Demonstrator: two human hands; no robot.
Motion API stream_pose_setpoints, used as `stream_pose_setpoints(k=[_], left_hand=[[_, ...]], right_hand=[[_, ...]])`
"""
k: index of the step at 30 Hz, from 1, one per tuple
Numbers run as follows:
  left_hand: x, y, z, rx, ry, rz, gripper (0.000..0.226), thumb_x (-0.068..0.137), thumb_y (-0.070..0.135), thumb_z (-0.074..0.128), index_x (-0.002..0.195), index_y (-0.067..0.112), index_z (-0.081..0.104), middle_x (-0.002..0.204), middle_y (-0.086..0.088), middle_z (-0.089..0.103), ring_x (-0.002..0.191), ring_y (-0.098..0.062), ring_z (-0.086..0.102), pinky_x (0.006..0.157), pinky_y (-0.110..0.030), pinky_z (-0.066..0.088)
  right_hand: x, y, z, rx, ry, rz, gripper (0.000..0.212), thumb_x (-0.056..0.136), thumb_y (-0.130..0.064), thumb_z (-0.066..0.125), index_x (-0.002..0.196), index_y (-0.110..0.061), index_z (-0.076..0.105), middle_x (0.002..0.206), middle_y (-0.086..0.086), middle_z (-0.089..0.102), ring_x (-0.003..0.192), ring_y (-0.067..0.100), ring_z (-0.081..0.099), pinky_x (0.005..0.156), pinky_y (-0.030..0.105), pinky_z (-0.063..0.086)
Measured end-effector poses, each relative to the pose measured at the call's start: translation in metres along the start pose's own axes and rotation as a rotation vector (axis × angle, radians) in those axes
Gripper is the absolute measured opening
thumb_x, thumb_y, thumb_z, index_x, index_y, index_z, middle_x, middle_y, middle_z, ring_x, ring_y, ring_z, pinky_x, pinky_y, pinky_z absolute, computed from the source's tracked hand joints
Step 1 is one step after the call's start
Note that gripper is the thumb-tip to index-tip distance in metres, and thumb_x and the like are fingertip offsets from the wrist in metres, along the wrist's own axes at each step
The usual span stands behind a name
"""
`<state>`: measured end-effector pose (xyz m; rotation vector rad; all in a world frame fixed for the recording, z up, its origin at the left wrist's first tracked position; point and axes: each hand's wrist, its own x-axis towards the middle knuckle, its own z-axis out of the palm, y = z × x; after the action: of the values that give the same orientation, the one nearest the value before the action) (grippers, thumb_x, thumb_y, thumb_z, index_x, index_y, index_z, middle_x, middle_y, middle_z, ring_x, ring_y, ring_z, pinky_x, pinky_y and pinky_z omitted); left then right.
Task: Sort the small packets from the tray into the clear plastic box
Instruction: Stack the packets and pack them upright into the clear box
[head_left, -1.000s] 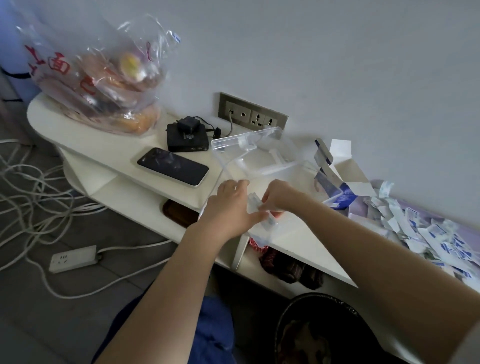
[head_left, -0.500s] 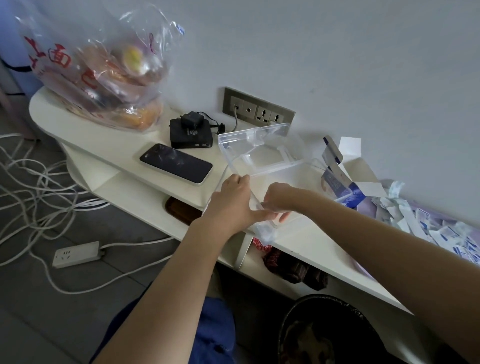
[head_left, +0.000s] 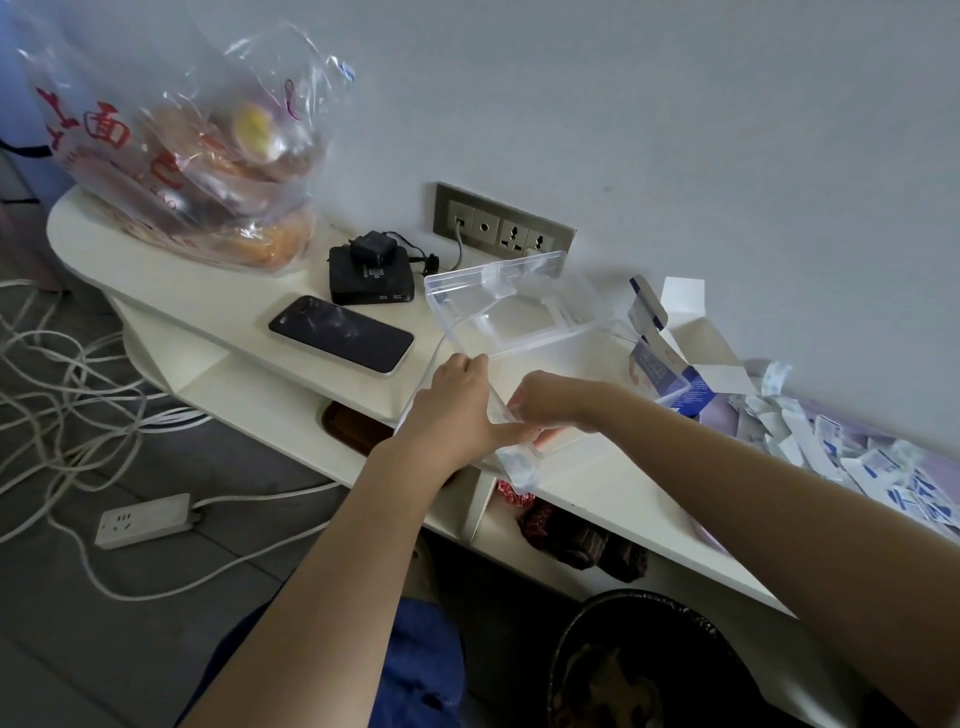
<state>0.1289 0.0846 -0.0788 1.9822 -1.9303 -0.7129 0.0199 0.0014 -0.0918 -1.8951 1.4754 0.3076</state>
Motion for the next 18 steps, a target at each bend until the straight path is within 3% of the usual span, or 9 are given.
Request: stream_pose_setpoints(k=[1,3,5,8,11,14,18], left_hand=[[0.0,0.0,0.0,0.003,-0.002,-0.005,0.089,0.082,0.052,0.063,0.147,0.009,0.019,0.15,-0.006,0.023,0.137,-0.02,0.026,0.105,-0.036,0.031],[0.001,0.0,0.0,0.003,-0.009,-0.015,0.089,0.081,0.053,0.062,0.147,0.009,0.019,0.15,-0.007,0.022,0.138,-0.02,0.025,0.106,-0.037,0.031],[0.001,0.001,0.0,0.003,-0.014,-0.027,0.089,0.082,0.053,0.062,0.147,0.01,0.019,0.15,-0.007,0.022,0.138,-0.02,0.024,0.106,-0.037,0.03],[0.001,0.004,0.001,0.043,-0.009,-0.068,0.089,0.082,0.052,0.063,0.148,0.012,0.018,0.15,-0.008,0.021,0.139,-0.023,0.021,0.107,-0.038,0.027],[-0.001,0.01,0.002,0.107,0.057,-0.08,0.082,0.082,0.048,0.064,0.146,0.019,0.022,0.147,-0.007,0.023,0.137,-0.025,0.018,0.108,-0.039,0.024],[-0.007,0.022,0.005,0.181,0.161,0.005,0.067,0.086,0.034,0.064,0.142,0.023,0.028,0.142,-0.004,0.028,0.133,-0.024,0.024,0.106,-0.038,0.026],[-0.012,0.047,0.019,0.254,0.234,0.161,0.048,0.094,0.021,0.05,0.139,0.023,0.034,0.135,-0.001,0.038,0.125,-0.021,0.035,0.1,-0.035,0.03]], right_hand=[[-0.002,0.001,-0.002,0.009,-0.004,-0.02,0.023,0.094,-0.005,0.046,0.071,-0.007,0.05,0.066,0.002,0.057,0.075,0.018,0.064,0.081,0.029,0.055],[-0.008,0.002,-0.005,-0.004,0.003,-0.068,0.016,0.095,-0.005,0.044,0.095,-0.004,0.06,0.077,0.001,0.063,0.079,0.015,0.064,0.085,0.031,0.054],[-0.018,0.003,-0.008,-0.078,0.075,-0.117,0.026,0.097,-0.01,0.043,0.118,-0.002,0.056,0.102,0.008,0.067,0.093,0.021,0.065,0.087,0.034,0.052],[-0.038,0.014,-0.007,-0.292,0.318,-0.214,0.036,0.101,-0.028,0.034,0.132,-0.012,0.042,0.126,0.011,0.055,0.11,0.03,0.056,0.089,0.038,0.046],[-0.057,0.034,-0.003,-0.367,0.53,-0.326,0.036,0.1,-0.034,0.033,0.131,-0.017,0.038,0.125,0.005,0.057,0.113,0.024,0.053,0.088,0.035,0.043],[-0.075,0.059,-0.001,-0.393,0.66,-0.434,0.031,0.099,-0.028,0.039,0.126,-0.014,0.047,0.121,0.003,0.058,0.113,0.021,0.052,0.092,0.032,0.042],[-0.096,0.104,0.002,-0.478,0.817,-0.461,0.027,0.092,-0.028,0.041,0.105,-0.012,0.059,0.098,0.004,0.065,0.088,0.025,0.063,0.075,0.032,0.051]])
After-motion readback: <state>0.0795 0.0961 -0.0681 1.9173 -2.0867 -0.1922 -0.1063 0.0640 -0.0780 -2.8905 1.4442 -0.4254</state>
